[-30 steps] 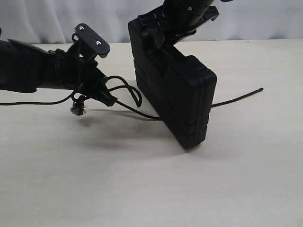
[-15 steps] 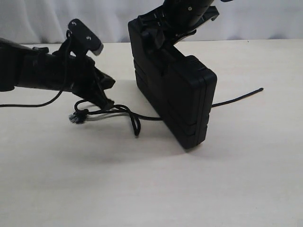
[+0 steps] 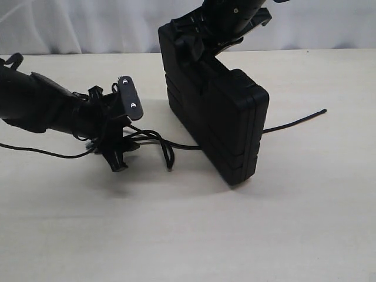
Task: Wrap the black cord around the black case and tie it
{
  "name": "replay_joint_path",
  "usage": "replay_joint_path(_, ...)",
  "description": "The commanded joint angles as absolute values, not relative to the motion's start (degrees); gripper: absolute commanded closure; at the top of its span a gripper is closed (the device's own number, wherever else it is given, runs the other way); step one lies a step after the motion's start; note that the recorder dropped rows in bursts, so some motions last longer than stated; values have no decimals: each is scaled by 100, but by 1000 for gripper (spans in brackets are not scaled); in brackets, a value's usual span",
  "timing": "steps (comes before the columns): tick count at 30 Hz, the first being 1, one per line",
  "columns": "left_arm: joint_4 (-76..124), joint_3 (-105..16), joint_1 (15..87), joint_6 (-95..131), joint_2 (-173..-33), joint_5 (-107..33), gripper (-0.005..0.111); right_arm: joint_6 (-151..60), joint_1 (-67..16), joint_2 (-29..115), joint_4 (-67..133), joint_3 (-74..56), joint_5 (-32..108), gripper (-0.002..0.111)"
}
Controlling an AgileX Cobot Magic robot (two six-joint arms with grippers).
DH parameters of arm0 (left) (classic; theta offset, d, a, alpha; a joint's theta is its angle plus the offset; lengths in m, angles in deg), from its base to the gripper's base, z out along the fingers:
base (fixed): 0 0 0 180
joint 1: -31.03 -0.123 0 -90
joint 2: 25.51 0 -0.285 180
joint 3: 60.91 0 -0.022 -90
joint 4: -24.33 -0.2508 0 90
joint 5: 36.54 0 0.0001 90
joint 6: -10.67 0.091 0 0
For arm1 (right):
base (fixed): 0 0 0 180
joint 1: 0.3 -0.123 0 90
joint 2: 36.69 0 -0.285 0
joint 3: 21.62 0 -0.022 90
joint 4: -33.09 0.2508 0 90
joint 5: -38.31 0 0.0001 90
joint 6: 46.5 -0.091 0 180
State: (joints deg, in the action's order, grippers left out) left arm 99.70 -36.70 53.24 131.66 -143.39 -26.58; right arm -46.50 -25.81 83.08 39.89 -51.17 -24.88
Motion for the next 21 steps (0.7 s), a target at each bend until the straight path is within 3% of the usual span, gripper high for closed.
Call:
replay_joint_path(1,9286,-3771,5371,13345,-14559,-3078,52,-4556,-2581,8370,3974,-5061,-2673,104)
replay_joint_path(4,8577,-3771,5371,13345,-14770,-3140,52,-4525,-2581,8370,3974,-5061,-2620,104)
replay_joint_path(6,8330,-3771,5371,13345,-14867,-3377,60,-4525,-2581,8370,3974,-5061,-2620,104)
replay_joint_path(11,8370,-3771,5371,13039,-14911,-3467,104,-4514,-2581,8370,3974,-5061,-2608,104)
replay_joint_path(21,8331,-3781,5361,13017,-14422,-916,107,-4480,-2581,8370,3974,-5061,-2608,104)
